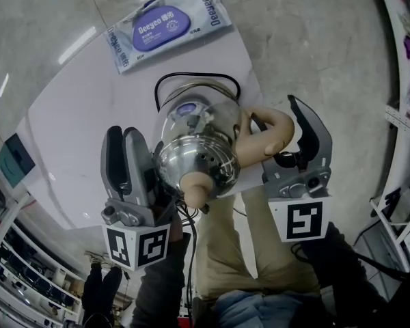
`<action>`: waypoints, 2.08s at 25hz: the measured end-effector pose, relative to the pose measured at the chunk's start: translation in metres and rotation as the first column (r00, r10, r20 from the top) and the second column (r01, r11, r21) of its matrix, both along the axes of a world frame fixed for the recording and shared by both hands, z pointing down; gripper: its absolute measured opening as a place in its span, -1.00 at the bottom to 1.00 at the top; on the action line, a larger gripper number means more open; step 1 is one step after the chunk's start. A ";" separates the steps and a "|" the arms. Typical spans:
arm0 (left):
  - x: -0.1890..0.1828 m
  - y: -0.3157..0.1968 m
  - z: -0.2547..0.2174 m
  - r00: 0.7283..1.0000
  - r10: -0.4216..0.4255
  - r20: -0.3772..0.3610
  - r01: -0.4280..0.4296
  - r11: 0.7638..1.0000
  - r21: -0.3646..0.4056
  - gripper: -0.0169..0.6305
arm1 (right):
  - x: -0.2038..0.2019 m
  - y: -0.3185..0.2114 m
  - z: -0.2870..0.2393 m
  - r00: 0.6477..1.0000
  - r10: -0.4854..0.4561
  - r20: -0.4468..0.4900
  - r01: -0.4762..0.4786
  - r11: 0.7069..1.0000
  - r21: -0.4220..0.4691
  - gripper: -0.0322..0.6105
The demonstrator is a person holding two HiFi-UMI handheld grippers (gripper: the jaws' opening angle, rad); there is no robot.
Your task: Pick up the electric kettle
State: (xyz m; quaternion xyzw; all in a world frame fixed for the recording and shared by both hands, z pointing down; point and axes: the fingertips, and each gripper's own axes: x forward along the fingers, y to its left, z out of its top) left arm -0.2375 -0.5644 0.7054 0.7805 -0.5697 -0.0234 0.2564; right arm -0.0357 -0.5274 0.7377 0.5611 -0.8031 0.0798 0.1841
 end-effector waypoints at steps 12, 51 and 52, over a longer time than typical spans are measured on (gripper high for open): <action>0.001 0.003 -0.036 1.000 0.001 0.017 -0.002 1.000 0.031 -0.95 | -0.008 -0.010 -0.025 0.995 -0.021 0.100 0.024 0.999 -0.028 -0.36; -0.039 0.120 -0.409 0.999 -0.020 0.026 0.015 0.980 0.200 -0.95 | -0.051 0.092 -0.396 0.994 -0.060 0.097 0.038 0.977 0.208 -0.36; -0.043 0.121 -0.410 0.999 -0.021 0.025 0.016 0.980 0.200 -0.95 | -0.055 0.093 -0.398 0.993 -0.060 0.097 0.038 0.976 0.213 -0.36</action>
